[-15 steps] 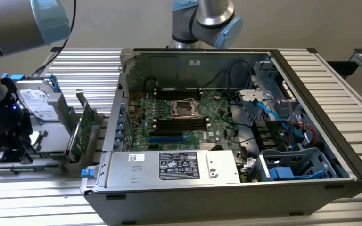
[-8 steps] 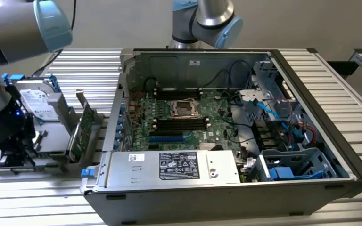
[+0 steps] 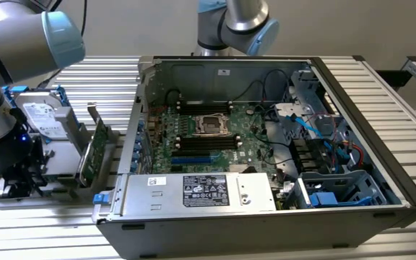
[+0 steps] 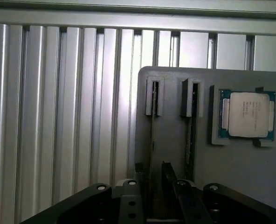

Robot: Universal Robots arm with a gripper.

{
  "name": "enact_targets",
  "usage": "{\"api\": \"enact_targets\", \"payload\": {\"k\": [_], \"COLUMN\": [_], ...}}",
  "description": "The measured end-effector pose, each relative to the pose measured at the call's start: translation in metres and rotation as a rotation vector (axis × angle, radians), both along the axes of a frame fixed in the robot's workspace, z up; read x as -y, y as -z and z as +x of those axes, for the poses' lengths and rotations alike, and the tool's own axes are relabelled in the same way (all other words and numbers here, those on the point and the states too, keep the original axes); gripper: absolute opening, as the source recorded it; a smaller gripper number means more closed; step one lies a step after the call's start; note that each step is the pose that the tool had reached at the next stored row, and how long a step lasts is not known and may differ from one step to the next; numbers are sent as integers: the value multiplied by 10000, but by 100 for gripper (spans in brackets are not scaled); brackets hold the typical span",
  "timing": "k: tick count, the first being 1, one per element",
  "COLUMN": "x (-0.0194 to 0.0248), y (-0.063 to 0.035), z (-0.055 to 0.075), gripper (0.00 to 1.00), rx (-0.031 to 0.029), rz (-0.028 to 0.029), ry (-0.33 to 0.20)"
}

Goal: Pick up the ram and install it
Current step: 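Pick up the ram and move it above insertion slot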

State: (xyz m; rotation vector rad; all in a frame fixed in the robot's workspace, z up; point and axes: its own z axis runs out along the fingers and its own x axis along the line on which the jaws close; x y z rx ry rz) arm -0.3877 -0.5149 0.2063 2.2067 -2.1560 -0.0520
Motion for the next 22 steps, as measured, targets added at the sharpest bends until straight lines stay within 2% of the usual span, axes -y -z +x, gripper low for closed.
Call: {"api": "enact_targets", "payload": {"k": [5, 7, 15, 16, 17, 18, 19, 22], "x": [0, 0, 0, 0, 1, 0, 0, 0], "y": [91, 122, 128, 129, 129, 130, 131, 132], "z": [0, 0, 0, 0, 0, 0, 1, 0], "gripper": [30, 30, 30, 28, 22, 22, 16, 15], "rx": [-1, 0, -1, 0, 0, -2, 0, 0], "rz": [-1, -4, -4, -6, -11, -13, -20, -43], "ry": [837, 1008, 1017, 1018, 1017, 1017, 1017, 1017]}}
